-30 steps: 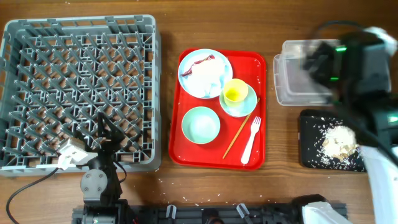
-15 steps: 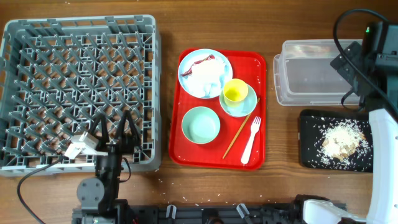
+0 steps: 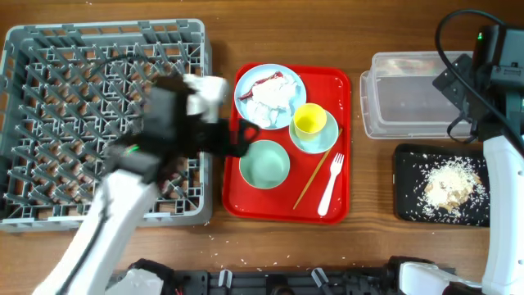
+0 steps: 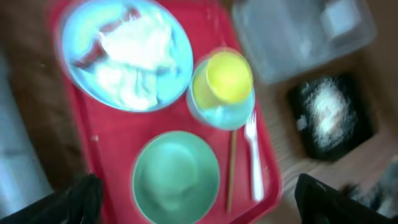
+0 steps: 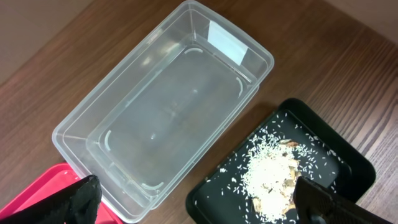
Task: Sort waste into correct bins and load items into the dishwasher rack
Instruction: 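Reach the left gripper to the green bowl and grasp its rim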
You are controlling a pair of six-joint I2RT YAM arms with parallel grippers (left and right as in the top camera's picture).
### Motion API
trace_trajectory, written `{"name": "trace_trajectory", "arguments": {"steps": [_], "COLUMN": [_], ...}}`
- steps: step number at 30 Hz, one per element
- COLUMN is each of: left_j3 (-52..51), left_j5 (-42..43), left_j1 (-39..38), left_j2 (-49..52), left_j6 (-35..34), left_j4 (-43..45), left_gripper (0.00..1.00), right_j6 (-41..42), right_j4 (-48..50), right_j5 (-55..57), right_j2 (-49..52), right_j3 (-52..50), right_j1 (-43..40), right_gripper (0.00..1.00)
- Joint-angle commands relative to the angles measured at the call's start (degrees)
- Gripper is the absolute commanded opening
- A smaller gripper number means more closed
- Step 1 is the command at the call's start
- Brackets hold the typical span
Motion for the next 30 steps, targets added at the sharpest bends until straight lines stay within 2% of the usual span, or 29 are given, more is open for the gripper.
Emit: {"name": "trace_trajectory", "arguments": {"steps": [1,3,9,11,13,14,15,17,18,19,21,22,30], "left_j3": [0.72,0.72,0.66,0.66,0.66,0.66,0.66,0.66,0.66,0.66,0.66,0.66,0.66], "left_j5": [-11.08,-14.56,-14.05,-21.84,-34.97,-36.02,-35.54,-34.95,-34.95,-34.97,-34.97,-34.95,-34.32], "left_j1": [-11.93,-16.26,-24.13,-26.56,-29.33,-29.79,-30.34,-31.41,-31.95,-32.28,-32.39,-32.39,-32.57], "left_j2": [10.71,14.36,17.97,19.76,21.88,22.6,23.78,26.43,27.69,28.15,28.44,28.44,31.95], "left_j6": [2.21,2.21,2.4,0.59,-7.15,-7.93,-7.98,-8.0,-8.02,-8.02,-8.2,-8.2,-8.22], "left_j4": [1.62,2.34,4.87,4.66,4.68,4.7,4.7,4.81,5.25,5.6,6.4,6.6,8.13], "left_gripper": [1.0,1.0,1.0,1.0,0.99,0.97,0.88,0.78,0.69,0.63,0.45,0.41,0.3], "right_j6": [0.07,0.07,0.09,0.07,0.07,0.07,0.09,0.07,0.07,0.07,0.07,0.09,0.09], "right_j4": [0.15,0.15,0.15,0.15,0.15,0.17,0.17,0.15,0.15,0.17,0.17,0.17,0.15], "right_j5": [0.37,0.37,0.37,0.37,0.37,0.37,0.37,0.37,0.37,0.37,0.37,0.37,0.37], "right_j2": [0.37,0.42,0.42,0.42,0.42,0.42,0.42,0.42,0.42,0.42,0.42,0.42,0.42], "right_j3": [-0.2,-0.2,-0.2,-0.2,-0.2,-0.2,-0.2,-0.2,-0.2,-0.2,-0.2,-0.2,-0.2], "right_j1": [-0.22,-0.22,-0.22,-0.22,-0.22,-0.22,-0.22,-0.22,-0.22,-0.22,-0.22,-0.22,-0.22], "right_gripper": [1.0,0.99,1.0,1.0,1.0,1.0,1.0,1.0,1.0,1.0,1.0,1.0,1.0]}}
